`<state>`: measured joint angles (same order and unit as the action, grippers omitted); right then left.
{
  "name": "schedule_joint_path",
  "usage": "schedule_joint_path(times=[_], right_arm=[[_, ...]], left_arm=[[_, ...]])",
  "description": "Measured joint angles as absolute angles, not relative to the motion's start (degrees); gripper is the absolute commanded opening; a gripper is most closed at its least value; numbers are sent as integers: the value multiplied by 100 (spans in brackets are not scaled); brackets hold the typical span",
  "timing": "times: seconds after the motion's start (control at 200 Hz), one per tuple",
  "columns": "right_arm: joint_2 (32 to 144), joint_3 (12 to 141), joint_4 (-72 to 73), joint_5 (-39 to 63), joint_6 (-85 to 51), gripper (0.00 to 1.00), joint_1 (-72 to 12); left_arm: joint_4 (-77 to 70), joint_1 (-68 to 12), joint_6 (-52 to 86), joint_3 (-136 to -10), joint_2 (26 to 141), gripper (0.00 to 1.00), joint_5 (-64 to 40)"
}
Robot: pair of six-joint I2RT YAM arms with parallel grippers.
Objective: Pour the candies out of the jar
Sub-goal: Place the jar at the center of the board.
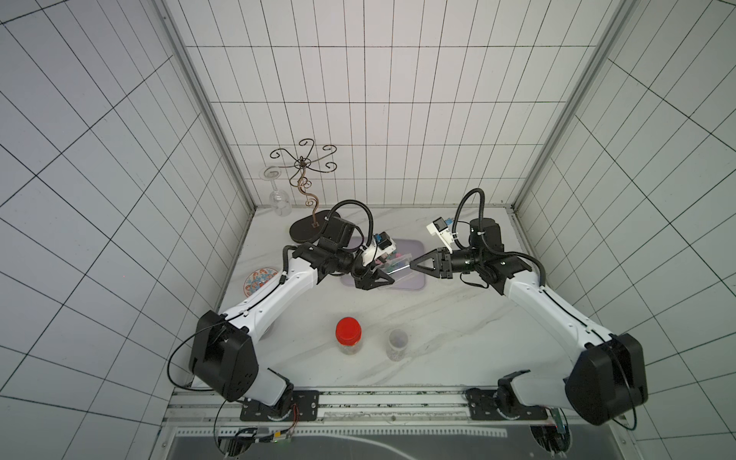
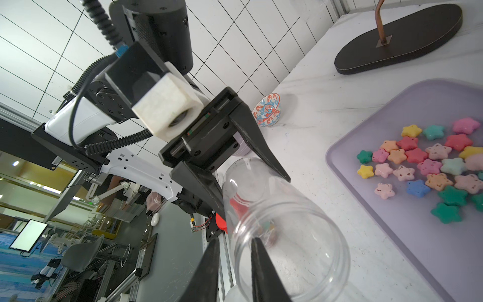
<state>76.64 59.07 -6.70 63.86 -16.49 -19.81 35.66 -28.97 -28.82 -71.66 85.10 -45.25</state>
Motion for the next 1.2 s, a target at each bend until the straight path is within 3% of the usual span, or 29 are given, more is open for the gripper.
schedule_joint_path(times=[0.265, 0.51, 0.99, 1.2], right_arm=[[7682, 5907, -576, 6381, -1782, 10, -1981], [7682, 5907, -305, 6534, -1970, 0, -1977], [7682, 5907, -108, 6560, -2305, 0, -1981], [7690, 5994, -1168, 5898, -1837, 0, -1981]], left_arm=[[3450, -2897, -2829, -7166, 8508, 45, -4480], [3420, -2897, -2801, -7166, 8508, 52, -4552], [3181, -2882, -2600, -7164, 8501, 95, -4316], [2965, -2823, -2397, -7067, 8315, 97, -4025]])
